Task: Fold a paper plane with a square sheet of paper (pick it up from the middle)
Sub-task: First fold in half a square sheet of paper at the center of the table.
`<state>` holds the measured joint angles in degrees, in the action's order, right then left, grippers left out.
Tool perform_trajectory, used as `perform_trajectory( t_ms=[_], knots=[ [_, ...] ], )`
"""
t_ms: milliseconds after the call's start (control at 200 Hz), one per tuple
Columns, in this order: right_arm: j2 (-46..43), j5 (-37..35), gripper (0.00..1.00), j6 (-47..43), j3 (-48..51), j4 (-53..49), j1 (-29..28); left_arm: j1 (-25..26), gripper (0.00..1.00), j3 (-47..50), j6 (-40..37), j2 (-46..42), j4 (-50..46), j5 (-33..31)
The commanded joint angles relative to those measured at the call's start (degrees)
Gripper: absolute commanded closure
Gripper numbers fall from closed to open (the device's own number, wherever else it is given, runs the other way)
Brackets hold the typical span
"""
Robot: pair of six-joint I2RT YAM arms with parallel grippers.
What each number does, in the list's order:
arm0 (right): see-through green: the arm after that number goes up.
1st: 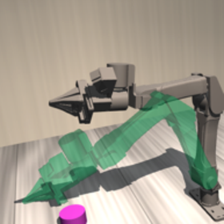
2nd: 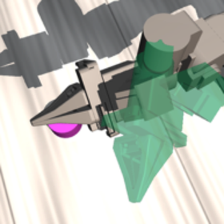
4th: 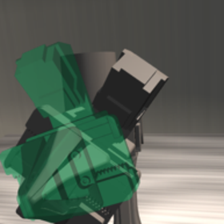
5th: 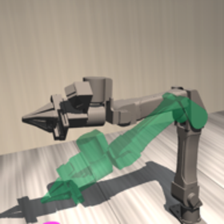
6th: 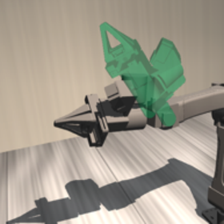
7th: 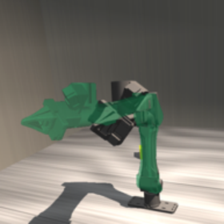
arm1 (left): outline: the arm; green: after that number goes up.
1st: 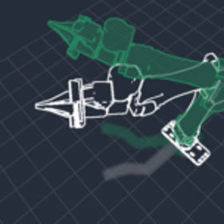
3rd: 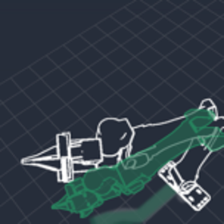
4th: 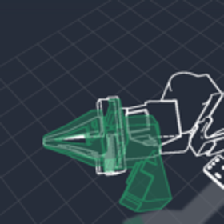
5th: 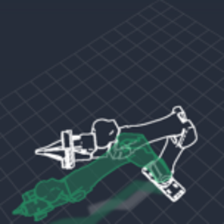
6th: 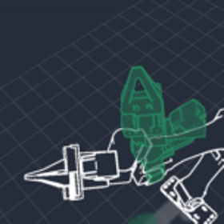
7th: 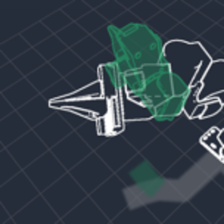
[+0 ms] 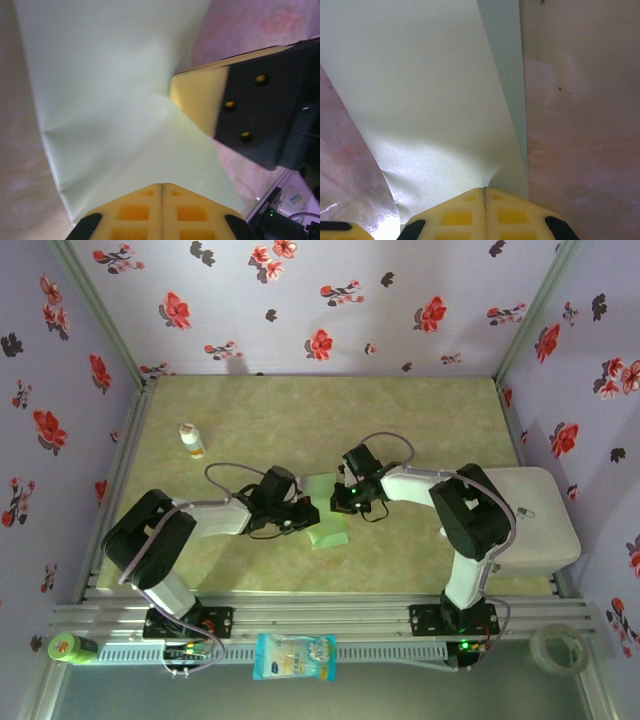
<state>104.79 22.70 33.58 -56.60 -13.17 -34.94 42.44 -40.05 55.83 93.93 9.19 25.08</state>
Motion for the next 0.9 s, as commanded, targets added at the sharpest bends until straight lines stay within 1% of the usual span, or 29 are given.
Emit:
perform_trajectory(
  t_ms=[0,165,365,450,610,735,815,890],
  knots=[
    [4.0,-9.51,1.0,0.56,3.82,-8.76,0.05,0.26,0.97,2.99,-0.4,1.32,0.17,-1.02],
    [4.21,-9.56,1.0,0.45,4.01,-8.97,0.05,0.28,0.99,5.47,-1.82,2.39,-1.01,-1.94],
    [4.36,-10.26,1.0,0.8,3.93,-9.05,0.05,0.39,0.97,2.29,-2.7,-3.12,-5.59,-2.58],
    [4.2,-10.14,1.0,0.88,3.73,-9.07,0.11,0.77,0.95,0.88,-1.95,-5.34,-6.03,-2.55],
    [3.83,-10.39,1.0,0.98,3.78,-9.06,0.05,1.43,0.93,1.14,0.23,-6.74,-2.51,-1.76],
    [3.76,-10.35,1.0,1.13,4.04,-8.97,0.03,1.86,0.93,1.93,1.53,-4.38,0.98,-0.24],
    [3.84,-10.31,1.0,1.13,4.19,-8.74,0.04,2.5,0.95,2.26,1.99,-2.79,2.51,-0.04],
    [3.87,-10.22,1.0,1.2,4.21,-8.61,0.0,2.84,1.0,2.85,2.01,-1.32,3.29,-0.1]
  ],
)
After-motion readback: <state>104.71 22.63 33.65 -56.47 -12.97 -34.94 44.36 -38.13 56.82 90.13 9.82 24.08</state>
